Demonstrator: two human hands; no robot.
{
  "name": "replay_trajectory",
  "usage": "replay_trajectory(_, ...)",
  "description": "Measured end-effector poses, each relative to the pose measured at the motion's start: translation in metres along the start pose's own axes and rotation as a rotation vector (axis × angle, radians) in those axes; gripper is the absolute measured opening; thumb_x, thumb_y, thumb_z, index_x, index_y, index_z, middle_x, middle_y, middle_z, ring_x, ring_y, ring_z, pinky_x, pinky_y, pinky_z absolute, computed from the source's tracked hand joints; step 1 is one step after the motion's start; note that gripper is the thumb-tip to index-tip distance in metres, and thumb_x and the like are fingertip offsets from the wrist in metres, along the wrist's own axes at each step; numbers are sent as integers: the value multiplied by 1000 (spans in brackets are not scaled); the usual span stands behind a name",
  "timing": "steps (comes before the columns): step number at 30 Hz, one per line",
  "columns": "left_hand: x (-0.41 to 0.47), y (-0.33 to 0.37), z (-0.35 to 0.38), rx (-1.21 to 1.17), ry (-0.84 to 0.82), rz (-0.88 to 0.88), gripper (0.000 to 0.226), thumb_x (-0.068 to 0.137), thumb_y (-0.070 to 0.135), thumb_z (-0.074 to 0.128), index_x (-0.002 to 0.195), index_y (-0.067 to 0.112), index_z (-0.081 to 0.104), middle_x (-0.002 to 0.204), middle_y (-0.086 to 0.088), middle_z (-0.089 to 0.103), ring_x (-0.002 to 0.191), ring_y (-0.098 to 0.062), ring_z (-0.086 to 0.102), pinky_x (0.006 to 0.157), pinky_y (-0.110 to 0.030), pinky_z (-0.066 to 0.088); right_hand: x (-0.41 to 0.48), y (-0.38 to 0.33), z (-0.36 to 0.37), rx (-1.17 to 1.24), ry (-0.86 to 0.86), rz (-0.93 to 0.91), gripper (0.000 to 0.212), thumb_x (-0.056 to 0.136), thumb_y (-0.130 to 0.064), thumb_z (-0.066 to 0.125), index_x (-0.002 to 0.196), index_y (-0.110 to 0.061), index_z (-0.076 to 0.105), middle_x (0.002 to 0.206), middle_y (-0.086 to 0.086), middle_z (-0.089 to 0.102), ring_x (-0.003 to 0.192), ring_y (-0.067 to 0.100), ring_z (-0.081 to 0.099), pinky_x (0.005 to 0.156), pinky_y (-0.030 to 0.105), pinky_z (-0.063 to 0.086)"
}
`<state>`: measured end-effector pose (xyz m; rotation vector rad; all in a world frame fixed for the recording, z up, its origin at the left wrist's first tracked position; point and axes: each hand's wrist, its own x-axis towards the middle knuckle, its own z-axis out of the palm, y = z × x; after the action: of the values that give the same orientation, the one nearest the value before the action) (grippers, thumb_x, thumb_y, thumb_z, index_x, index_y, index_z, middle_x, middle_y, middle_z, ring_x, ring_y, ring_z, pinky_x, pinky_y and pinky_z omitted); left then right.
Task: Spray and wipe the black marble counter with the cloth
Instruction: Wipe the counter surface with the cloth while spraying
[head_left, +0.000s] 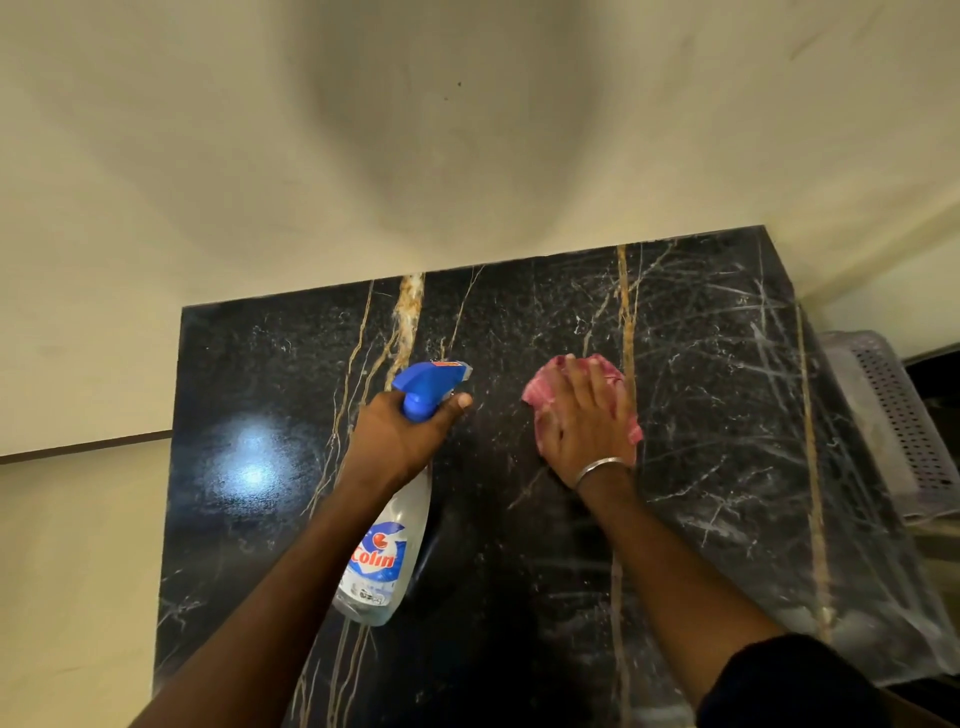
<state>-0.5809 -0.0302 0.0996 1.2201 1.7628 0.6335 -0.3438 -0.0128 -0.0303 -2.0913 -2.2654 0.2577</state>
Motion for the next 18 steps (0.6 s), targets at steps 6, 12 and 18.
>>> replay_trajectory(6, -4, -2, 2, 14, 6, 5, 37, 82, 48, 67, 106, 20, 60, 79, 1, 65, 73, -11, 63, 64, -19, 46, -1, 12, 2, 16, -5, 202, 64, 96, -42, 27, 157, -23, 20, 164, 2, 19, 152, 29, 8, 119, 60, 8)
replay_trajectory(12, -11, -1, 8, 0, 21, -12, 31, 84, 40, 68, 106, 23, 56, 79, 5, 62, 71, -5, 60, 60, -15, 40, -44, -71, 11, 43, -68, 29, 63, 101, -43, 25, 158, -20, 11, 166, 5, 8, 152, 32, 3, 118, 60, 11)
replay_trajectory(18, -13, 2, 12, -24, 38, -16, 29, 84, 39, 69, 105, 26, 54, 76, 9, 61, 67, -2, 59, 57, -12, 38, -62, -75, 13, 59, -104, -146, 62, 98, -43, 33, 156, -23, 22, 165, 1, 15, 152, 27, 6, 118, 59, 11)
